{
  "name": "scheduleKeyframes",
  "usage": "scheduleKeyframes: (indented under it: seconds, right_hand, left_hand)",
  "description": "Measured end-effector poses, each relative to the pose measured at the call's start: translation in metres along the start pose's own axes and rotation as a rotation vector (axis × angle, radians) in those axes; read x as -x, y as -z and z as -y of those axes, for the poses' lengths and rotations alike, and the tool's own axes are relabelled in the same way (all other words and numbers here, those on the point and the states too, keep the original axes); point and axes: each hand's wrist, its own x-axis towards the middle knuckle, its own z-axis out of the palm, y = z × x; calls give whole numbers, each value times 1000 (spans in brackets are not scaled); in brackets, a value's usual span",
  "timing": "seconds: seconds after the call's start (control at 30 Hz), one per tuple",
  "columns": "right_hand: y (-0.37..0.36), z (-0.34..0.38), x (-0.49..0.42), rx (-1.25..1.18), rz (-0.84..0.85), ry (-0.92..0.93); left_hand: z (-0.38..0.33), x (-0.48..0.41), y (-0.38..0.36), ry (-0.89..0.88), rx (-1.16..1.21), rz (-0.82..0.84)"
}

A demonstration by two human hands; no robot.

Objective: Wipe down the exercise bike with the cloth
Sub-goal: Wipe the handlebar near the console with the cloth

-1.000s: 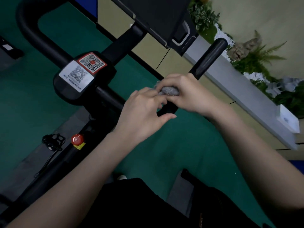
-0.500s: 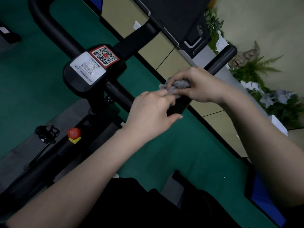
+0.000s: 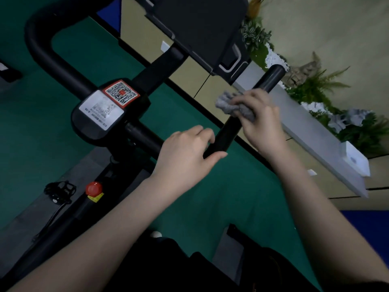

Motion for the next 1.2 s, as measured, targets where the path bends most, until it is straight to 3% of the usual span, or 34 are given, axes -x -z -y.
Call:
scheduleKeyframes:
  seconds: [0.1,0.27,0.4,0.6,1.2]
  right_hand:
    - [-14,0,26,-151,-195,-42]
    - [-39,7,40,-408,-534,-315]
    - [-58,20,49,-610,-670,-432]
    - [-56,3,26,-672,-746,-464]
    - [-68,6,56,-1197,-654,-672]
  left_hand:
    - [-4,-3,1,11,-3,16]
    - [-10,-14,-6,35,-74,51]
    - [-17,-26,-15,65,-84,41]
    - [-26,-47,-26,117,-30,24]
    - [-34,-51,-34,204,-10,-49]
